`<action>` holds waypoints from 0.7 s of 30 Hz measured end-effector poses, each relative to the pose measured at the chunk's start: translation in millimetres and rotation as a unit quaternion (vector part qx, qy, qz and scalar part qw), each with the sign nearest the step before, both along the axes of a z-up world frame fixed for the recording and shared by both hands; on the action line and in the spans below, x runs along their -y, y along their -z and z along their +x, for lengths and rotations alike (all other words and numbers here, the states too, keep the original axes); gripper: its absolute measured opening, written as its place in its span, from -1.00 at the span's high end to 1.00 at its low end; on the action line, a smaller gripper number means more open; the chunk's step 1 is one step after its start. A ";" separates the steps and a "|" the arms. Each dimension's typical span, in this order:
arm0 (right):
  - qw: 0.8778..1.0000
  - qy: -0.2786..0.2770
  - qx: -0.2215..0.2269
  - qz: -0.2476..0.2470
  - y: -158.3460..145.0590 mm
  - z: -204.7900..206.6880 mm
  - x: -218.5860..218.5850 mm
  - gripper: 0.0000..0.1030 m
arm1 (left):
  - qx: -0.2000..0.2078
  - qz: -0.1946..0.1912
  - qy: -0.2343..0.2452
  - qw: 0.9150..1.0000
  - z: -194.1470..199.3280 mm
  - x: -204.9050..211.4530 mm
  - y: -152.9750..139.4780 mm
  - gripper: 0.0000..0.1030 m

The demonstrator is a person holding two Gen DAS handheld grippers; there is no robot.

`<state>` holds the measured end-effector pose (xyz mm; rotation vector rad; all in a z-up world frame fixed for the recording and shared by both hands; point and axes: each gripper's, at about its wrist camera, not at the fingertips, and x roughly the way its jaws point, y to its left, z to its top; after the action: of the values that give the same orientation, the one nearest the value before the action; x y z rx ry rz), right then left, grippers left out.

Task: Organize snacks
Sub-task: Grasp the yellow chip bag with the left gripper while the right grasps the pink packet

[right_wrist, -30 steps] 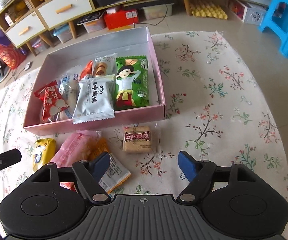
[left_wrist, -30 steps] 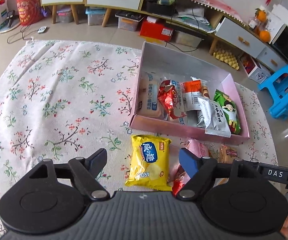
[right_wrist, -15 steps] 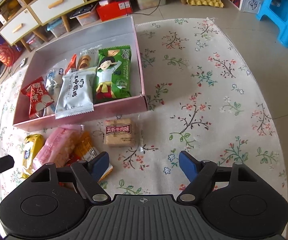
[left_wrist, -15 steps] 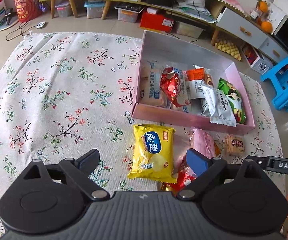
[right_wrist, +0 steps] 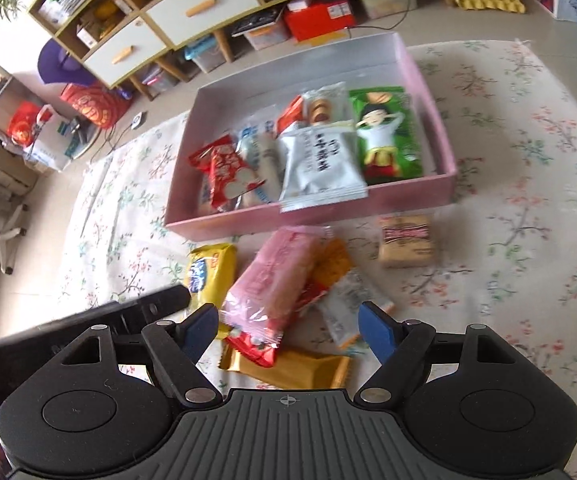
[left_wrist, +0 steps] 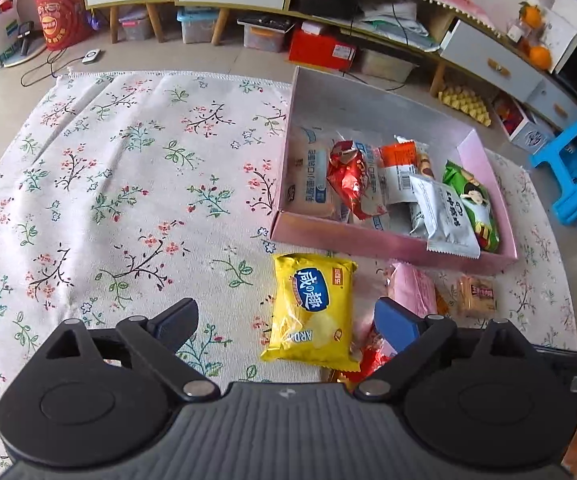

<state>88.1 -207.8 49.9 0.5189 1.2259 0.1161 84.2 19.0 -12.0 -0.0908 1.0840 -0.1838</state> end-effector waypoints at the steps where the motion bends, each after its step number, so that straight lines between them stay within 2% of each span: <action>1: 1.000 0.003 -0.002 0.003 2.2 2.3 -2.2 -0.52 | -0.003 0.005 -0.007 1.000 1.4 -1.4 1.5 -0.79; 7: 1.000 0.006 0.012 -0.014 11.0 17.5 -13.1 -0.52 | -0.023 0.001 -0.037 0.999 10.0 -16.6 9.1 -0.77; 16: 1.000 0.011 0.000 -0.022 36.6 33.3 -26.4 -0.48 | -0.022 0.055 -0.038 0.997 13.6 -16.8 15.2 -0.65; 18: 0.999 0.004 -0.006 -0.037 40.8 34.2 -29.4 -0.34 | -0.019 0.039 -0.041 0.998 13.9 -20.2 13.5 -0.72; 20: 0.998 -0.010 0.000 -0.063 39.5 33.2 -31.8 0.21 | -0.020 0.010 -0.046 0.999 13.9 -23.7 12.0 -0.73; 21: 0.998 -0.009 -0.003 -0.067 39.0 32.5 -30.3 0.27 | -0.021 0.000 -0.047 0.999 13.7 -23.3 11.7 -0.73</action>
<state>120.6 -177.5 10.9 0.3910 1.2362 0.0473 97.8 42.2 -23.8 -0.1463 1.1199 -0.0973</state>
